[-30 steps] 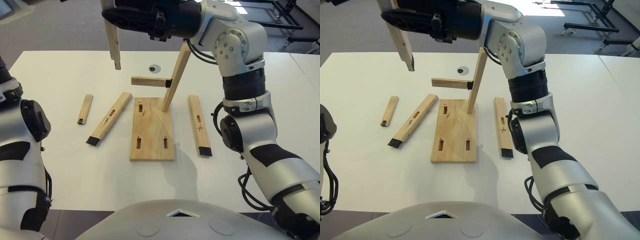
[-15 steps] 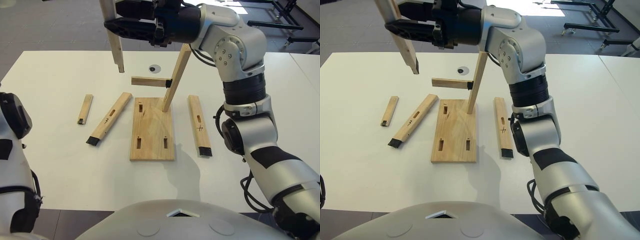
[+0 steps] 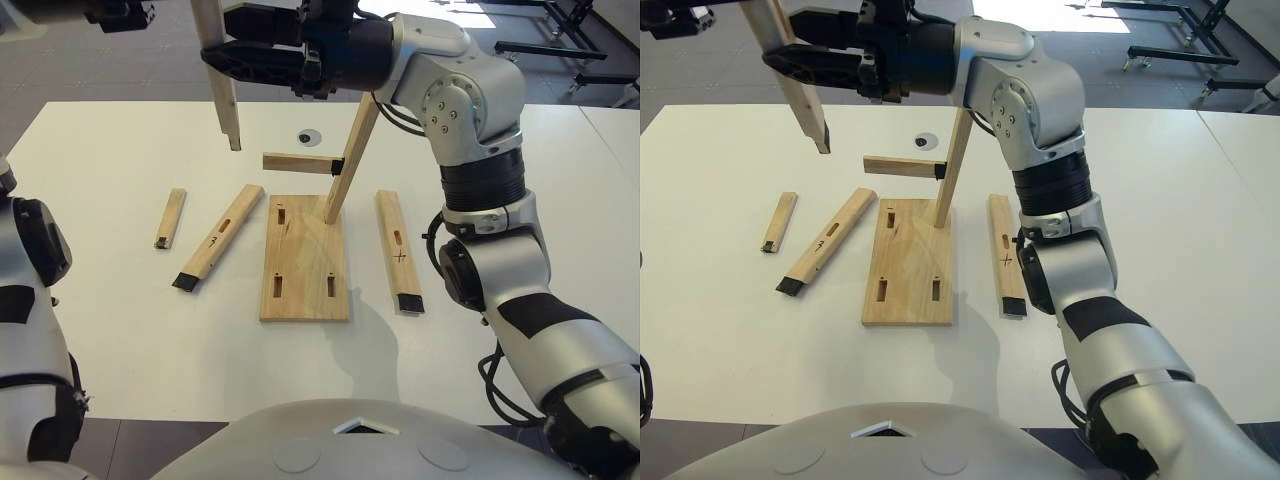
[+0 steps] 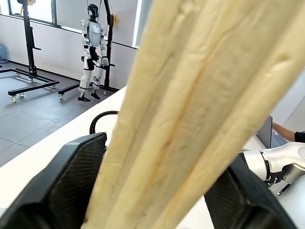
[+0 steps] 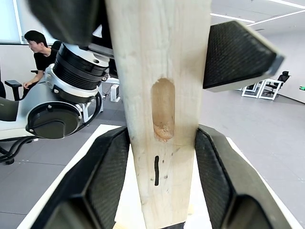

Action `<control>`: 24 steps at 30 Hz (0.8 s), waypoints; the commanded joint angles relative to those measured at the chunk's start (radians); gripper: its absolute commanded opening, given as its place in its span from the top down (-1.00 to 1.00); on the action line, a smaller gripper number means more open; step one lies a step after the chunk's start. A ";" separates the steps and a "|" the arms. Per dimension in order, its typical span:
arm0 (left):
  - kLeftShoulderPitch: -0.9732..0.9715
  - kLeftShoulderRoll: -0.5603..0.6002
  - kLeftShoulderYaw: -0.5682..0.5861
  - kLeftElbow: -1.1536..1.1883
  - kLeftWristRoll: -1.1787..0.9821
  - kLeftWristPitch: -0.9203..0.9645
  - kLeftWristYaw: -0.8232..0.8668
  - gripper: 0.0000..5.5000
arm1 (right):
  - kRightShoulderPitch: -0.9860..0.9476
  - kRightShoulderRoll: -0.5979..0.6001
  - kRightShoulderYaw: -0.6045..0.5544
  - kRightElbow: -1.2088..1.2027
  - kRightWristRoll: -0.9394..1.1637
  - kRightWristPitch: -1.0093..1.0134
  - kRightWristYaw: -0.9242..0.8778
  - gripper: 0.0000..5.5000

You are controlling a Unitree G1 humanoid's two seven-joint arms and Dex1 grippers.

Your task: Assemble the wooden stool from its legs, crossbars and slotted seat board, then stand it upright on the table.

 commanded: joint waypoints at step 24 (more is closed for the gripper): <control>0.000 -0.019 0.102 -0.031 -0.004 -0.023 0.061 0.26 | 0.027 -0.006 -0.005 -0.069 0.050 0.064 -0.019 -0.23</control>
